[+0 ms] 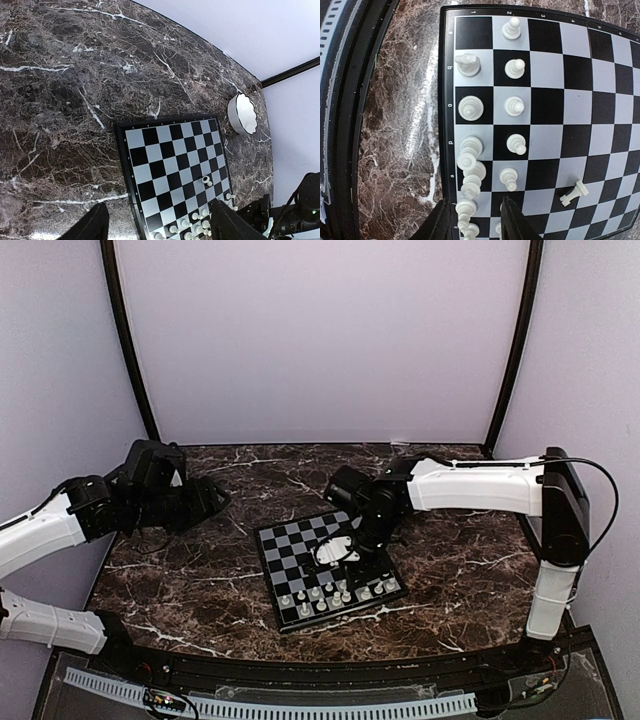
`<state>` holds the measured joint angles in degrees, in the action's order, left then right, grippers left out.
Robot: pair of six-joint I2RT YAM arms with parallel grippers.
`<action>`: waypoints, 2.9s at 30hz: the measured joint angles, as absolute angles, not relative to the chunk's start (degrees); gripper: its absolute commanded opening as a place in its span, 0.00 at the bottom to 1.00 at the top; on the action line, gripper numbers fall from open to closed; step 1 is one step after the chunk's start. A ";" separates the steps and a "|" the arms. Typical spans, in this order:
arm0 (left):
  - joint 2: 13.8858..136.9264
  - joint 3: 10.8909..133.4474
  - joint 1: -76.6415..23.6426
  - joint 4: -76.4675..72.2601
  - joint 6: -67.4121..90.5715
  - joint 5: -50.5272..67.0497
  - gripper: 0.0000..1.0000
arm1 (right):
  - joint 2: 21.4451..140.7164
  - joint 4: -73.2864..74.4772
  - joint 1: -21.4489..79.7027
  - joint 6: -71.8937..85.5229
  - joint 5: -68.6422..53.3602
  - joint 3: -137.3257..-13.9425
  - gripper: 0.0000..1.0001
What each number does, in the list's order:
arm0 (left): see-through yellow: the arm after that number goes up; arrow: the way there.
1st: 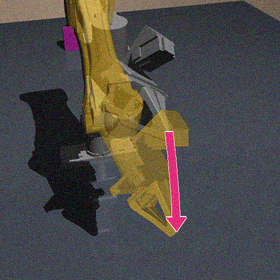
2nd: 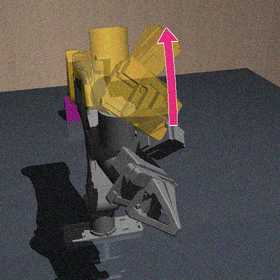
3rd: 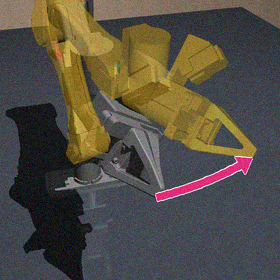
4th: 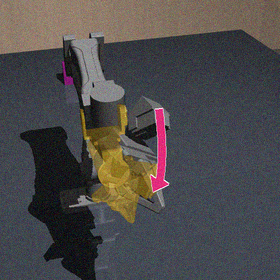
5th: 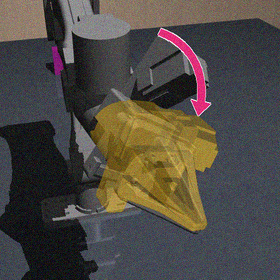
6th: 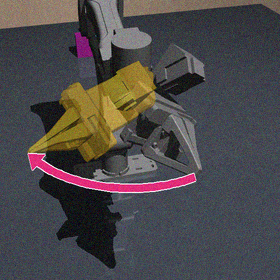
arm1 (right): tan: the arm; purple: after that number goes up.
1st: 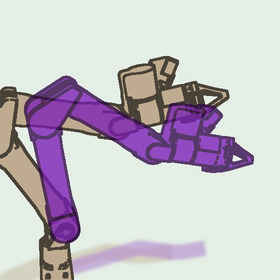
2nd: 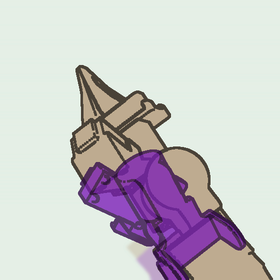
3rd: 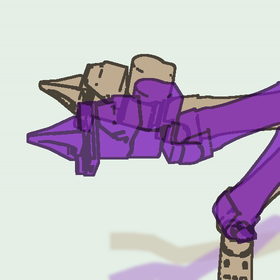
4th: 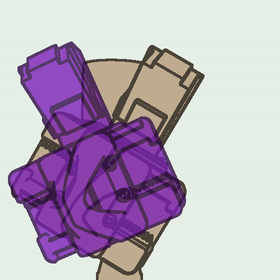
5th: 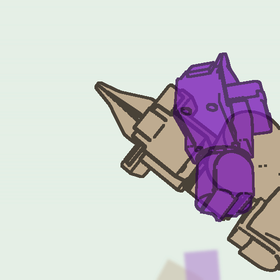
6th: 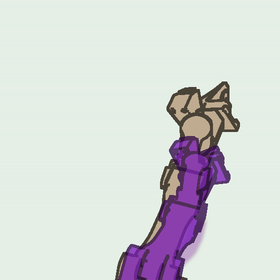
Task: Set up the chess pieces on the board
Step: Adjust the king at e1, then pick up the rook from the chessboard.
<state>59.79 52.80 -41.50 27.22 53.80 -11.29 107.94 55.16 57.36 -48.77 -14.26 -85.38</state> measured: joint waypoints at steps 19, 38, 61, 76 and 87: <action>57.67 50.78 -42.65 27.62 56.23 -11.33 0.70 | 107.94 53.49 57.58 -48.95 -14.74 -82.08 0.33; 57.65 49.21 -42.68 27.49 57.34 -11.11 0.69 | 108.12 50.48 57.74 -47.33 -14.68 -80.20 0.08; 57.63 46.89 -42.94 24.34 57.67 -10.28 0.69 | 108.09 52.27 57.78 -46.41 -12.14 -80.88 0.04; 57.63 46.44 -42.94 23.51 57.67 -10.04 0.69 | 108.09 53.98 57.78 -46.19 -12.21 -81.19 0.31; 62.98 50.57 -44.14 24.49 52.95 -9.58 0.66 | 108.12 60.51 48.56 -42.74 -18.61 -92.05 0.33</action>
<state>62.98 50.57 -44.14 24.49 52.95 -9.58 108.12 60.51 48.56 -42.74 -18.61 -92.05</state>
